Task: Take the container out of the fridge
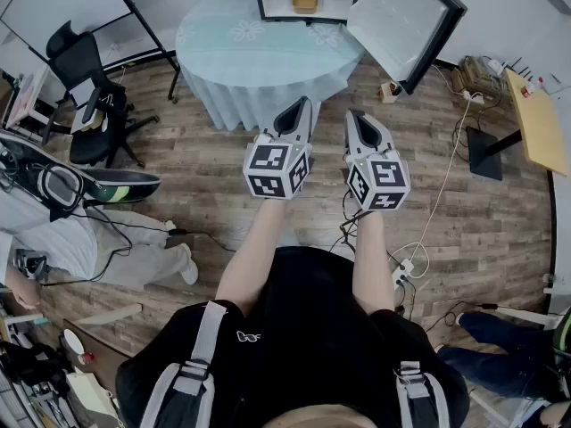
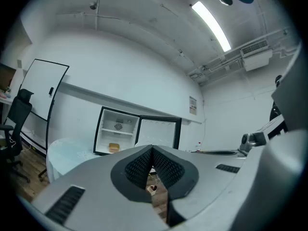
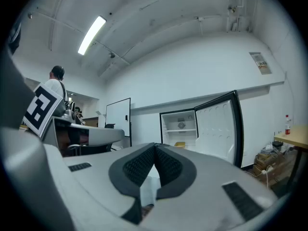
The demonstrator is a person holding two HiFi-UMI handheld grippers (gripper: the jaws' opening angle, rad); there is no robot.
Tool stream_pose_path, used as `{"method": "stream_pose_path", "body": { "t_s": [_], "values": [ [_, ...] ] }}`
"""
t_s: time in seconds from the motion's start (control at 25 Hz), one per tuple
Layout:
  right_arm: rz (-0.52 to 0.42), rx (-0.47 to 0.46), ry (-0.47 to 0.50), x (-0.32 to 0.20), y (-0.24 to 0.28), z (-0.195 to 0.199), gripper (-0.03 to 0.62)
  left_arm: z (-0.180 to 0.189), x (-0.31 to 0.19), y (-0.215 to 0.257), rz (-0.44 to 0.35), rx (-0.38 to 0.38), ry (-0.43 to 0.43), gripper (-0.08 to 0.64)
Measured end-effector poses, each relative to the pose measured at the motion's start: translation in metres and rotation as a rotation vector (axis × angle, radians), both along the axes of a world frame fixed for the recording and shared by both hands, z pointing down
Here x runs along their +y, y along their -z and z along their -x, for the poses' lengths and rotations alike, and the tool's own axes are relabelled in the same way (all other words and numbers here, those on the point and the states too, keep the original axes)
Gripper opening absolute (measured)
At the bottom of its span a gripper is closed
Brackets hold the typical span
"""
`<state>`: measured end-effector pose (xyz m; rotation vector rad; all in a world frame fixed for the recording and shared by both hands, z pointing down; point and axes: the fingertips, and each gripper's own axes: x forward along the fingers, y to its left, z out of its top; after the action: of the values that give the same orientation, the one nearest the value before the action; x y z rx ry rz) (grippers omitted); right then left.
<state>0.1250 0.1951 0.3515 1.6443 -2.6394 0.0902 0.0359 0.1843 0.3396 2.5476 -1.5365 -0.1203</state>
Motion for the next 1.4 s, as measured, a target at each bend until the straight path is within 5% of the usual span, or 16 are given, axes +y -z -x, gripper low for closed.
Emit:
{"method": "stream_pose_path", "body": {
  "t_s": [0.88, 1.16, 1.4],
  "values": [
    [0.049, -0.019, -0.093, -0.024, -0.018, -0.003, 0.006, 0.004, -0.025, -0.019, 0.043, 0.021, -0.087, 0.0],
    [0.062, -0.003, -0.053, -0.058, -0.02, 0.045, 0.006, 0.033, -0.055, -0.019, 0.053, 0.039, -0.095, 0.0],
    [0.091, -0.01, -0.044, -0.103, -0.026, 0.1, 0.006, 0.105, -0.105, -0.024, 0.087, 0.064, -0.048, 0.0]
  ]
}}
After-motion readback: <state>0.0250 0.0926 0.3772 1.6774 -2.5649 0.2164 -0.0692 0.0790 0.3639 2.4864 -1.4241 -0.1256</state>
